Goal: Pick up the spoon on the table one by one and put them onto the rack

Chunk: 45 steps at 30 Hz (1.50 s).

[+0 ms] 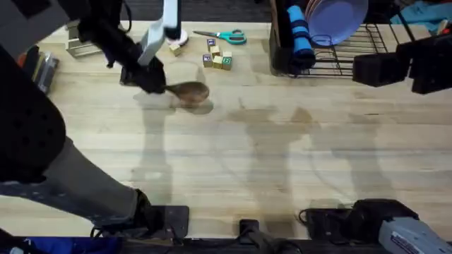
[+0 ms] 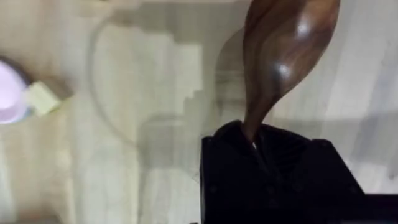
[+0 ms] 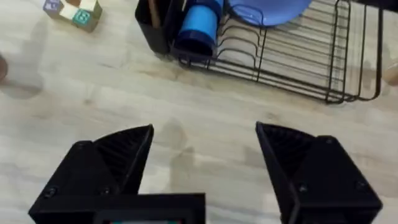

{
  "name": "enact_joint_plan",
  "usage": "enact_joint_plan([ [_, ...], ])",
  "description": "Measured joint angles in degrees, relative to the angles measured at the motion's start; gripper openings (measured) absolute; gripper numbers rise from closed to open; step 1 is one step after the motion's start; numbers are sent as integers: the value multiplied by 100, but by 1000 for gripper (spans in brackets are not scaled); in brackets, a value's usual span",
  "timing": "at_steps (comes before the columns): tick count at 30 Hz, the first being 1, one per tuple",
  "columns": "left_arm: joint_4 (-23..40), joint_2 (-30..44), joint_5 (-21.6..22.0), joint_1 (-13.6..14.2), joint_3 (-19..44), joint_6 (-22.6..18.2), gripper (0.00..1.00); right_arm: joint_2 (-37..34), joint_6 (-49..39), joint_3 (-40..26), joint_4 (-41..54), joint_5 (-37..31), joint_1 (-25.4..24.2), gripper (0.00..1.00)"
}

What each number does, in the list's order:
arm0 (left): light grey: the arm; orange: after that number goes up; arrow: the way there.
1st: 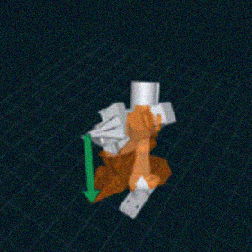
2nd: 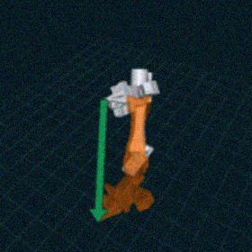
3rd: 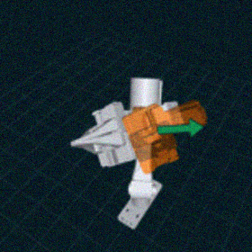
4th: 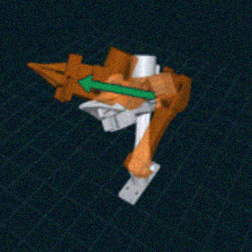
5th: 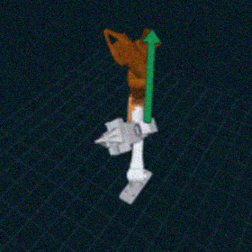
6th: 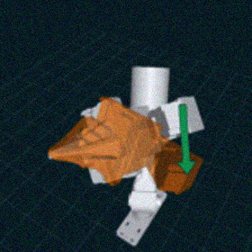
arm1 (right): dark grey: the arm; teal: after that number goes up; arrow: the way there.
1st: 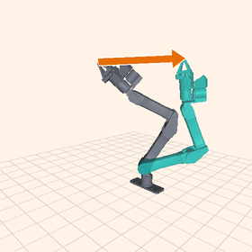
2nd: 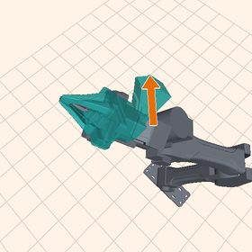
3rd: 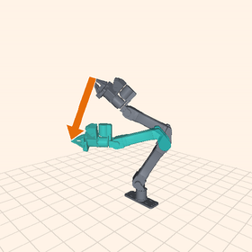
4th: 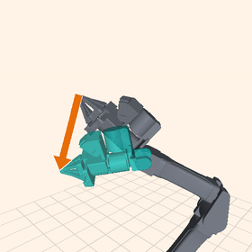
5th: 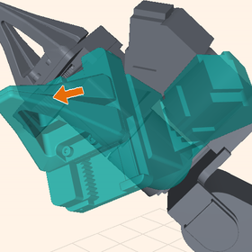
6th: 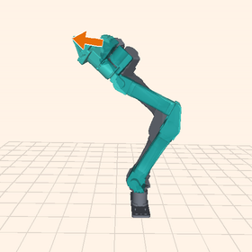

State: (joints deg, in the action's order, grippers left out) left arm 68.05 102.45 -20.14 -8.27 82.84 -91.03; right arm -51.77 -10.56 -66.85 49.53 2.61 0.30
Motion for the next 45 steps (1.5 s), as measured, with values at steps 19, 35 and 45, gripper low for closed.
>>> enact_joint_plan([
  [19, -1897, 0, -1744, 1500, 1043, 2576, 43, 1, -3, -2, -531, 0, 0, 997],
  [35, -3916, 0, -1915, 2330, 1043, 4912, 43, -4, -2, -2, -585, 0, 0, 997],
  [45, -5102, 0, -1932, 2995, 1043, 5844, 43, -186, -3, -9, -587, 0, 0, 997],
])
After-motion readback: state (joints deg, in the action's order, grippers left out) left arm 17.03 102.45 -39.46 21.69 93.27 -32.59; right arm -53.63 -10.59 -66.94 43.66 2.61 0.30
